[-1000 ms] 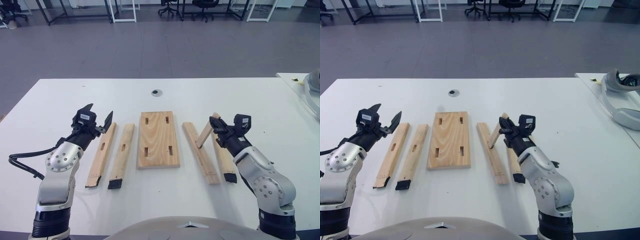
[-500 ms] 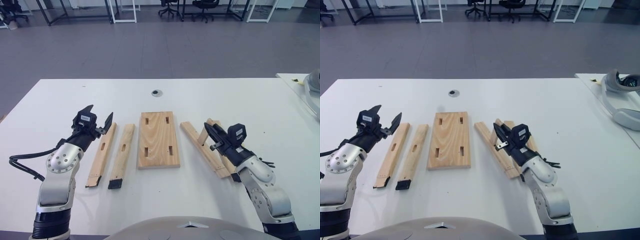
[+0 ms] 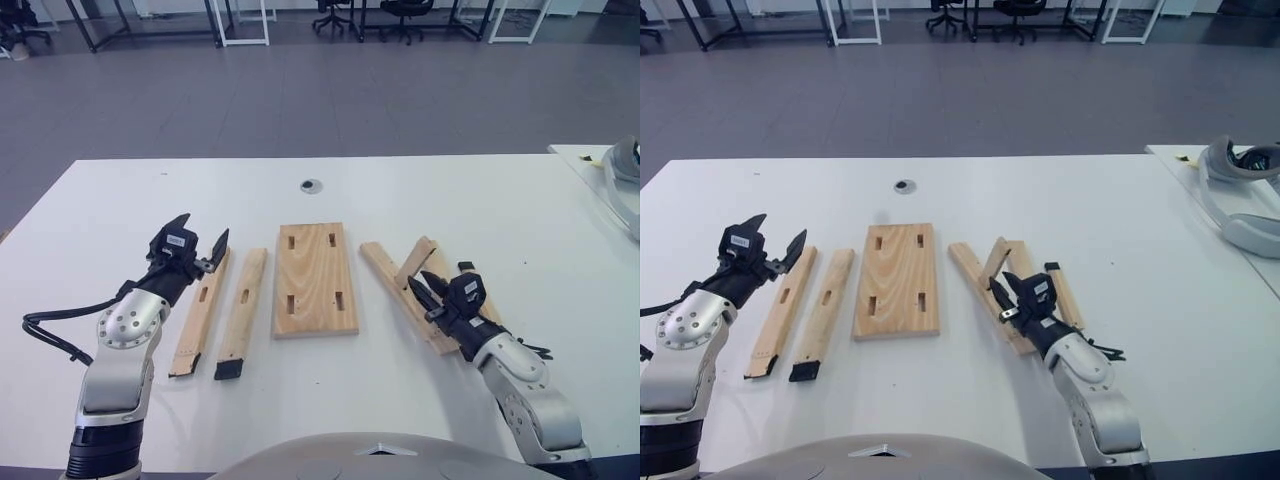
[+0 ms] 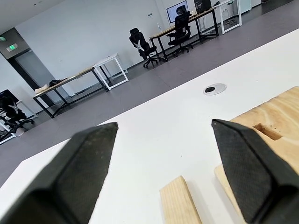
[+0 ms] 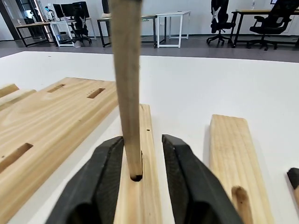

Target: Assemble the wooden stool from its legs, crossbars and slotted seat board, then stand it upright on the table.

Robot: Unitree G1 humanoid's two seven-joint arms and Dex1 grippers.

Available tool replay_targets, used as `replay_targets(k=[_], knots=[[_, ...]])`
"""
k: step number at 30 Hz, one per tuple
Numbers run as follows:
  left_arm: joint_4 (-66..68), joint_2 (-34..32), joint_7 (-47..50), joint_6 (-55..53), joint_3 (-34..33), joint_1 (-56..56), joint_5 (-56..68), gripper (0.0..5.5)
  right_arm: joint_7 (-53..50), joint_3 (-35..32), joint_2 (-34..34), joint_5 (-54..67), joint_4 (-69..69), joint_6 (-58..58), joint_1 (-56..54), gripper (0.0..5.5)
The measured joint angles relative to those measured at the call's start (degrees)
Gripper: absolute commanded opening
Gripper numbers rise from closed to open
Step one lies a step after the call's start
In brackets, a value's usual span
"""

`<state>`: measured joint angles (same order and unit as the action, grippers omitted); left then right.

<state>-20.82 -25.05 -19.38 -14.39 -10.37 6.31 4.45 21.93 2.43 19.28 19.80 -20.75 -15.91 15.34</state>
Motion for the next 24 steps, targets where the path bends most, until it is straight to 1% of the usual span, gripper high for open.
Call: replay_targets(k=[4, 10, 12, 14, 19, 21, 23, 24], knots=[[0.1, 0.1, 0.0, 0.3, 0.1, 0.1, -0.4, 3.69, 1.5, 0.3, 1.3, 0.3, -1.0, -4.7, -1.5, 2.71], [0.3, 0.8, 0.2, 1.1, 0.7, 0.3, -0.6, 3.69, 2.3, 0.2, 8.4, 1.9, -2.3, -26.7, -11.4, 3.85], [0.3, 1.0, 0.3, 1.1, 0.8, 0.3, -0.7, 3.69, 2.4, 0.7, 8.8, 3.7, -3.0, -33.6, -13.0, 3.85], [0.4, 1.2, 0.6, 1.1, 0.8, 0.3, -0.7, 3.69, 1.2, -0.1, 7.8, 5.5, -3.9, -39.0, -14.5, 3.85], [0.4, 1.4, 1.2, 1.1, 1.0, 0.3, -0.7, 3.69, -0.9, 0.5, 8.1, 6.8, -5.7, -50.6, -17.7, 3.85], [0.4, 1.4, 1.2, 1.1, 1.1, 0.3, -0.7, 3.69, -1.4, 2.3, 9.7, 5.7, -6.7, -53.1, -17.9, 3.85], [0.4, 1.4, 1.3, 1.1, 1.2, 0.3, -0.7, 3.69, -1.7, 3.5, 10.7, 4.6, -7.1, -53.0, -18.1, 3.85], [0.4, 1.4, 1.3, 1.1, 1.2, 0.3, -0.7, 3.69, -1.8, 4.3, 11.6, 3.7, -7.1, -52.5, -18.1, 3.67]])
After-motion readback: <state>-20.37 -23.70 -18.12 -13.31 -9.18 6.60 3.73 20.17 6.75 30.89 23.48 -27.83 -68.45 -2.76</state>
